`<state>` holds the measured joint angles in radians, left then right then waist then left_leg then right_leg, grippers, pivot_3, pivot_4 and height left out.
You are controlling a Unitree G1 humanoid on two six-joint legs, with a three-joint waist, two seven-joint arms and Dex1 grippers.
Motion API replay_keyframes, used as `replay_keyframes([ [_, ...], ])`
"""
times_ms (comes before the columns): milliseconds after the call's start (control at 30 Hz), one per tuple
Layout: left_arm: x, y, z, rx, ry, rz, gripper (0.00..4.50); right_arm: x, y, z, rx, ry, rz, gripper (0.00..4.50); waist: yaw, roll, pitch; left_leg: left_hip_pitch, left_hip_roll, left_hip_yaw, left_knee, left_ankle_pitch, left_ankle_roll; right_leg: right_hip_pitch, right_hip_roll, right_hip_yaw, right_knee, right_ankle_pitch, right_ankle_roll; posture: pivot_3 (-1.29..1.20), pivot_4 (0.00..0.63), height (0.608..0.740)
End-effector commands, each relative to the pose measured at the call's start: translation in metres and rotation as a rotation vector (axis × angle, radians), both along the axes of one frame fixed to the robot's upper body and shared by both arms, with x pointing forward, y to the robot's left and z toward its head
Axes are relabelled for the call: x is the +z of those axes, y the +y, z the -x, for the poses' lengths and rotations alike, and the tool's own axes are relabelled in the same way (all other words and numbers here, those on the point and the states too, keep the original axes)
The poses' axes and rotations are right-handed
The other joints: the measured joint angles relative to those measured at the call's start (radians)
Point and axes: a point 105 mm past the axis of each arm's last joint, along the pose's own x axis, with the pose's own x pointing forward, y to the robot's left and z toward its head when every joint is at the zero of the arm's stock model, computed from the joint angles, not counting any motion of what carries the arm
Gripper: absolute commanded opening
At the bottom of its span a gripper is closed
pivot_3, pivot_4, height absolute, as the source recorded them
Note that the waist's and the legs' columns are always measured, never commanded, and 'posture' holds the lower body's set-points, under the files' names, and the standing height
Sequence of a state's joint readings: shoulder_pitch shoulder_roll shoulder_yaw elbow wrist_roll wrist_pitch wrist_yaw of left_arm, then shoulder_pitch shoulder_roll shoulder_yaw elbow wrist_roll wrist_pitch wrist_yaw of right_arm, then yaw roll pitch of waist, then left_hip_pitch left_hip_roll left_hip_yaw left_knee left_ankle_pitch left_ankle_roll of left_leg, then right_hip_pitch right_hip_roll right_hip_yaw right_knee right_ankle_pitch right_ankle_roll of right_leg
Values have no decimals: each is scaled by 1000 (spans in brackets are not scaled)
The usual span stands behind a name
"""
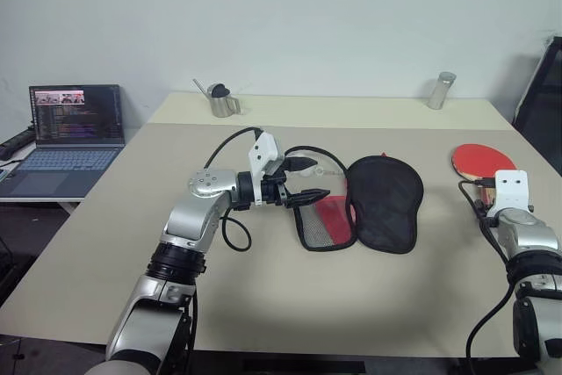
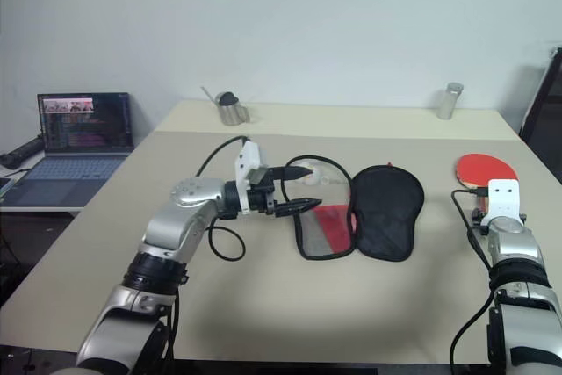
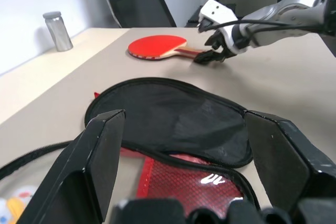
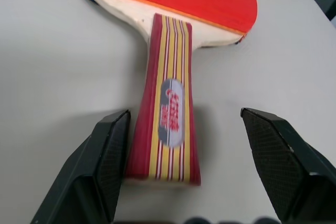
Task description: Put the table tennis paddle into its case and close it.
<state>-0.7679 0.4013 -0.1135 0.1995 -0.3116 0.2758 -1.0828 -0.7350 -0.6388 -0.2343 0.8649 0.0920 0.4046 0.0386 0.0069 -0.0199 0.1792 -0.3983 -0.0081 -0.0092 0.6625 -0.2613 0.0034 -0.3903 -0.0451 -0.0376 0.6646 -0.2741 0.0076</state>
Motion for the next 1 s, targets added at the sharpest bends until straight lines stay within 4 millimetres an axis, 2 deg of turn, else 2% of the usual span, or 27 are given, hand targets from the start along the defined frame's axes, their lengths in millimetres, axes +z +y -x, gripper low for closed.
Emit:
replay_keyframes([
  [33,14,-3,5,-24,-56,20,3909,15,15,-7,82,-122,-77,3602,-5,0,0,0,0,0,0,0,0,0,0,0,0,0,0,0,150,740],
  [133,14,-3,4,-25,-56,20,3909,27,26,-13,130,-204,-114,3602,-16,0,0,1,0,1,0,0,0,0,0,1,1,0,0,0,150,740],
  [300,14,-3,4,-25,-57,20,3909,28,28,-19,110,-234,-189,3602,-18,0,0,1,1,2,0,0,0,0,1,2,1,0,0,0,150,740],
  [567,15,-3,4,-19,-59,22,3909,37,24,-26,92,-288,-103,3602,-15,0,0,1,1,2,0,0,0,0,1,2,1,0,0,0,150,740],
  [667,15,-3,4,-17,-59,22,3909,41,20,-26,70,-323,-87,4154,-15,0,0,1,1,2,0,0,0,0,1,2,1,0,0,0,150,740],
  [700,15,-3,4,-16,-60,22,3909,43,21,-26,73,-338,-84,4480,-15,0,0,1,1,2,0,0,0,0,1,2,1,0,0,0,150,740],
  [800,15,-2,4,-15,-60,21,3909,47,23,-28,92,-363,-68,4480,-16,1,0,2,1,2,0,0,0,0,1,2,1,0,0,0,150,740],
  [1000,15,-2,5,-17,-61,18,3909,39,24,-27,91,-339,-90,4480,-15,0,0,1,1,2,0,0,-1,0,1,2,1,0,0,0,150,740],
])
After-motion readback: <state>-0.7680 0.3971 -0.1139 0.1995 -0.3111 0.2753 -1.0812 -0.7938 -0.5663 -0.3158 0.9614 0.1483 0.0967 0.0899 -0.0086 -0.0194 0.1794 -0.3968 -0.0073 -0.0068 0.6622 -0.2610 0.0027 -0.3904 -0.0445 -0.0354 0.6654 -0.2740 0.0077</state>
